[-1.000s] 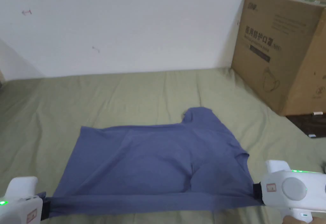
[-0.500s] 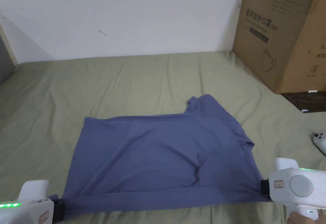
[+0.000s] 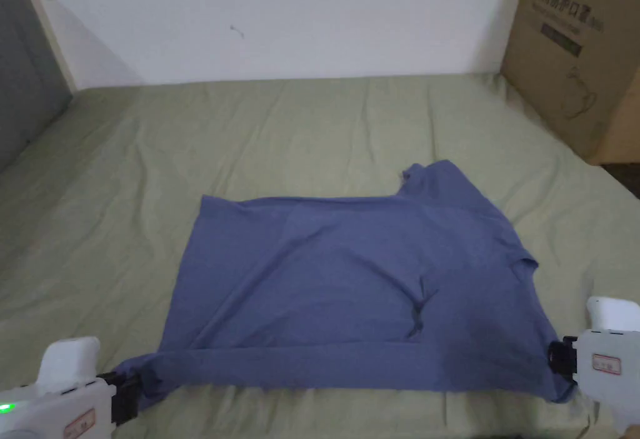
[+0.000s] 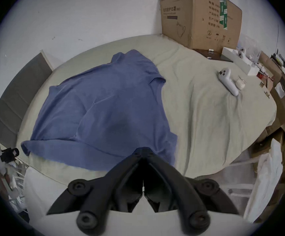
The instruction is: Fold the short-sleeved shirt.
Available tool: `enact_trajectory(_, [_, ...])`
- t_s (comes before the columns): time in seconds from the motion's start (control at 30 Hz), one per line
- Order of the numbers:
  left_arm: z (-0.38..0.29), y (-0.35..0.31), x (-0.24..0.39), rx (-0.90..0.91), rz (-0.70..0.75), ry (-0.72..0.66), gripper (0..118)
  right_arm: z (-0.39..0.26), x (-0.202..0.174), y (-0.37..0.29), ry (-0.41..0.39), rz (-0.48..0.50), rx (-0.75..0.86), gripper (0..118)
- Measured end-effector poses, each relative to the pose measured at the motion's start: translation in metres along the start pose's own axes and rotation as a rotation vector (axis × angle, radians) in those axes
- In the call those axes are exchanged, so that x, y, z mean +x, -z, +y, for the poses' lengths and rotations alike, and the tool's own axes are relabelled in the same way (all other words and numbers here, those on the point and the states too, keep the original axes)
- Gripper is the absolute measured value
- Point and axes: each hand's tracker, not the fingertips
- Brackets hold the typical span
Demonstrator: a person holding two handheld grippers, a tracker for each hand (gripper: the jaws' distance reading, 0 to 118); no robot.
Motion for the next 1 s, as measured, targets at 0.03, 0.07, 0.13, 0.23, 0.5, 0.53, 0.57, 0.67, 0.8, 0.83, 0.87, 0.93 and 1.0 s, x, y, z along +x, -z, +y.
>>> enact_trajectory(0.03, [-0.003,0.001,0.0,0.001,0.0,-0.018,0,-0.001,-0.002,0.002,-0.011,-0.007,-0.007,0])
enact_trajectory(0.07, [-0.007,0.002,-0.002,0.008,-0.006,-0.046,0,-0.004,-0.005,0.004,-0.031,-0.021,-0.008,0])
enact_trajectory(0.13, [-0.007,0.003,-0.005,0.025,0.001,-0.063,1,-0.004,-0.007,0.007,-0.038,-0.022,-0.022,0])
enact_trajectory(0.23, [0.0,0.005,-0.01,0.049,0.027,-0.059,70,-0.006,-0.002,0.007,0.018,0.009,-0.024,0])
enact_trajectory(0.5, [0.02,0.052,-0.034,0.045,-0.024,-0.124,38,-0.01,0.003,0.008,0.035,-0.008,-0.03,0])
enact_trajectory(0.53, [0.018,0.056,-0.035,0.039,-0.027,-0.123,22,-0.011,0.005,0.008,0.045,-0.019,-0.03,0])
enact_trajectory(0.57, [0.015,0.064,-0.036,-0.003,-0.021,-0.127,8,-0.012,0.008,0.008,0.058,-0.025,-0.032,0])
enact_trajectory(0.67, [0.001,0.062,-0.024,0.002,-0.024,-0.143,2,-0.017,0.016,0.004,0.091,-0.02,-0.045,0])
enact_trajectory(0.8, [0.001,0.051,-0.017,0.029,-0.021,-0.135,2,-0.015,0.02,0.0,0.066,-0.038,-0.033,0])
enact_trajectory(0.83, [0.001,0.05,-0.014,0.033,-0.02,-0.131,2,-0.013,0.02,0.0,0.063,-0.041,-0.028,0])
enact_trajectory(0.87, [0.003,0.056,-0.027,0.034,-0.022,-0.13,2,-0.011,0.019,0.0,0.06,-0.052,-0.018,10])
enact_trajectory(0.93, [0.003,0.057,-0.026,0.03,-0.016,-0.12,2,-0.008,0.019,0.002,0.058,-0.053,-0.009,70])
enact_trajectory(1.0, [0.005,0.049,-0.019,0.035,-0.015,-0.107,2,-0.004,0.021,0.008,0.063,-0.027,-0.016,75])
